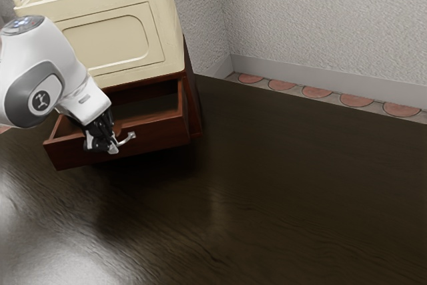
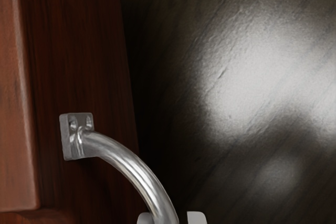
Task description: Pull the drawer handle with one arm to open the drawer
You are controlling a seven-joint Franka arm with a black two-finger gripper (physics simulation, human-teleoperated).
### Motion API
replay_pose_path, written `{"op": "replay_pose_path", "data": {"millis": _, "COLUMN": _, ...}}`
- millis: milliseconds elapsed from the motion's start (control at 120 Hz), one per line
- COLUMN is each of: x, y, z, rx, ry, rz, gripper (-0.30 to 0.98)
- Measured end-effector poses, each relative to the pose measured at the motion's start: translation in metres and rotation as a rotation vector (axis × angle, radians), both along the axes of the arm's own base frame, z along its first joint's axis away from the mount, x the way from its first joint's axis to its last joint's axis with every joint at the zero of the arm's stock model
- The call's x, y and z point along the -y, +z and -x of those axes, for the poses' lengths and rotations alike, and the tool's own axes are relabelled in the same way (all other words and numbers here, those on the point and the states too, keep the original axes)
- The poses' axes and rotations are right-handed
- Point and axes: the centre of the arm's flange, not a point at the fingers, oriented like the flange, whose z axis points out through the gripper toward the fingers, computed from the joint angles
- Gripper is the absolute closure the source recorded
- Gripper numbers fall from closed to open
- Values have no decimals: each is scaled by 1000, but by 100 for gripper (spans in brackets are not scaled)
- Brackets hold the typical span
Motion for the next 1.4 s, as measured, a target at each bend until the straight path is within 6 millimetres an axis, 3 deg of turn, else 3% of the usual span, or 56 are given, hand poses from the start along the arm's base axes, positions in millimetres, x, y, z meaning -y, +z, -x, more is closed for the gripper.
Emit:
{"op": "replay_pose_path", "data": {"millis": 250, "x": 1, "y": -1, "z": 0, "rx": -4, "ry": 21, "rz": 9, "gripper": 61}}
{"op": "replay_pose_path", "data": {"millis": 567, "x": 1, "y": 8, "z": 5, "rx": 13, "ry": 42, "rz": 18, "gripper": 55}}
{"op": "replay_pose_path", "data": {"millis": 775, "x": -1, "y": 40, "z": 18, "rx": 55, "ry": 53, "rz": 31, "gripper": 50}}
{"op": "replay_pose_path", "data": {"millis": 908, "x": 1, "y": 88, "z": 17, "rx": 60, "ry": 62, "rz": 36, "gripper": 28}}
{"op": "replay_pose_path", "data": {"millis": 1000, "x": 10, "y": 118, "z": -4, "rx": 22, "ry": 64, "rz": 32, "gripper": 18}}
{"op": "replay_pose_path", "data": {"millis": 1092, "x": 22, "y": 118, "z": -17, "rx": -49, "ry": 68, "rz": 53, "gripper": 12}}
{"op": "replay_pose_path", "data": {"millis": 1283, "x": 40, "y": 122, "z": -13, "rx": -118, "ry": 84, "rz": 94, "gripper": 5}}
{"op": "replay_pose_path", "data": {"millis": 1400, "x": 42, "y": 121, "z": -9, "rx": -139, "ry": 102, "rz": 121, "gripper": 3}}
